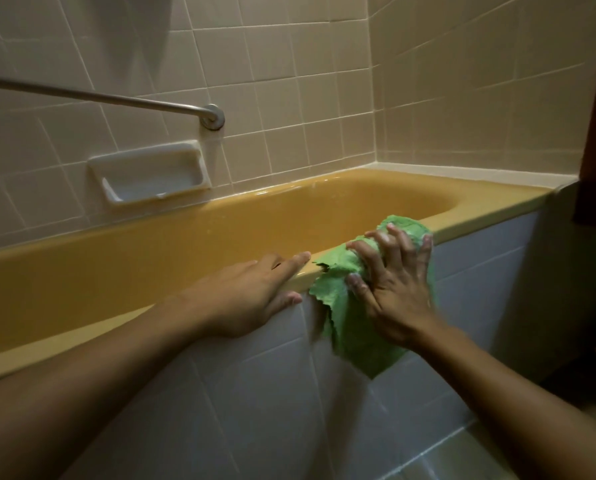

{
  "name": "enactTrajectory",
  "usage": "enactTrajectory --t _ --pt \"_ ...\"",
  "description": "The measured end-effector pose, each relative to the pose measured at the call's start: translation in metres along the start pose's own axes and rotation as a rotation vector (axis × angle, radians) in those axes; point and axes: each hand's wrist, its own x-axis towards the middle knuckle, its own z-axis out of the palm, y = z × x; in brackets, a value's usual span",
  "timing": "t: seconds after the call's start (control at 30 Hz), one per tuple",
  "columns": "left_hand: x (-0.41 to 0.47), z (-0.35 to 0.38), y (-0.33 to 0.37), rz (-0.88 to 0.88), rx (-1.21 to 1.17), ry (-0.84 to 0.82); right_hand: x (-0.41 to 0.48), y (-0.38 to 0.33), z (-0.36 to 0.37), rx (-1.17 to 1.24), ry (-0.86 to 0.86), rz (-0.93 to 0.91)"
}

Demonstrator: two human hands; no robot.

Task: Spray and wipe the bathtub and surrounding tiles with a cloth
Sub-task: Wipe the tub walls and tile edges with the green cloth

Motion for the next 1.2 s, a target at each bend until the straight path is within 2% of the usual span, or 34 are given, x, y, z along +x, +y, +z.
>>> enactTrajectory --t 0.27,0.5,0.73,0.87,1.03,1.2 --pt "0.019 -0.001 0.012 0.026 -0.002 0.016 0.017 0.046 -0.011 0.037 0.020 -0.072" --pt "0.039 -0.002 0.022 0.032 -0.036 -0.010 0.037 0.128 -0.032 0.151 0.028 0.079" --pt "0.056 -0.005 0.032 0.041 -0.074 -0.049 0.059 0.236 -0.064 0.099 -0.183 0.342" --pt "0.069 -0.004 0.038 0.053 -0.086 -0.037 0.068 0.281 -0.077 0.046 -0.292 0.396" --pt "0.077 0.000 0.042 0.062 -0.087 0.008 0.062 0.271 -0.078 0.043 -0.263 0.366" --pt "0.068 0.005 0.040 0.067 -0.026 0.107 0.045 0.205 -0.063 0.006 -0.172 0.218"
